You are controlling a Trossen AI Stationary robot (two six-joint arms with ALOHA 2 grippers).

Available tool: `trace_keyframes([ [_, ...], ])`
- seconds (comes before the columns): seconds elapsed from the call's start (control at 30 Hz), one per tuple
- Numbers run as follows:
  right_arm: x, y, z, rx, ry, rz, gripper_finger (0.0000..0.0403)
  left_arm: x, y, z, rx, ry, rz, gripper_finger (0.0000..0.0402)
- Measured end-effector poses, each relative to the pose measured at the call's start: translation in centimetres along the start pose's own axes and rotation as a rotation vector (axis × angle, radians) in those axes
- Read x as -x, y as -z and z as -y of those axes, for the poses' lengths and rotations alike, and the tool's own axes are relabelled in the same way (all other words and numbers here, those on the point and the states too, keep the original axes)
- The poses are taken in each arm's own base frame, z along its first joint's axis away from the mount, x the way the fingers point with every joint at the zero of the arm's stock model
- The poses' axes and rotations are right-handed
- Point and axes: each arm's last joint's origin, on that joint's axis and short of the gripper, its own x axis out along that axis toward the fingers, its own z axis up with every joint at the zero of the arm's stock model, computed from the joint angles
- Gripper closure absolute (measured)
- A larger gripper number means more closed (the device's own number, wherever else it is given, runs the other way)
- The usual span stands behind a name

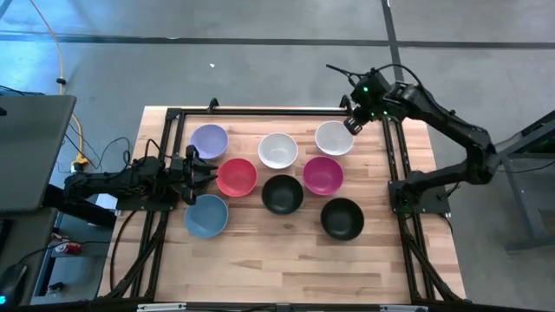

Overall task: Nest bowls inside each other
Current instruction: Stack the right white bowl on top of the middle black bowl

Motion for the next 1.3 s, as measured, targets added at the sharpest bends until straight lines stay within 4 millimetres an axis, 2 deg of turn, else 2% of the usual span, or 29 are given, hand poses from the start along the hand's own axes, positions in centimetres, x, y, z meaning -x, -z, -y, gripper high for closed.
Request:
trace_keyframes([
  [0.17, -2.7, -0.4, 1.1, -0.061, 0.039, -0.118, 0.0338, 0.0, 0.0, -0.1, -0.033, -0.019, 0.001, 0.0275],
  [0.33, -4.7, -0.9, 1.3, -0.067, 0.051, -0.179, 0.0338, 0.0, 0.1, -0.1, -0.026, -0.024, -0.004, 0.0275],
  [0.63, -5.1, -1.7, 1.4, -0.062, 0.027, -0.110, 0.0338, -0.1, 0.7, 0.2, -0.002, 0.065, -0.083, 0.0275],
  [0.83, -5.3, -1.3, 3.1, -0.140, 0.039, -0.157, 0.0338, -0.2, 0.4, -0.2, -0.055, -0.051, -0.042, 0.0275],
  [1.07, -7.4, -0.5, 5.1, -0.199, -0.002, -0.319, 0.0338, -0.1, -1.3, -0.5, -0.070, -0.199, 0.134, 0.0275],
  [1.3, -9.7, -0.8, 4.9, -0.136, -0.189, -0.360, 0.0338, -0.1, -1.7, -0.4, -0.085, -0.183, 0.152, 0.0275],
])
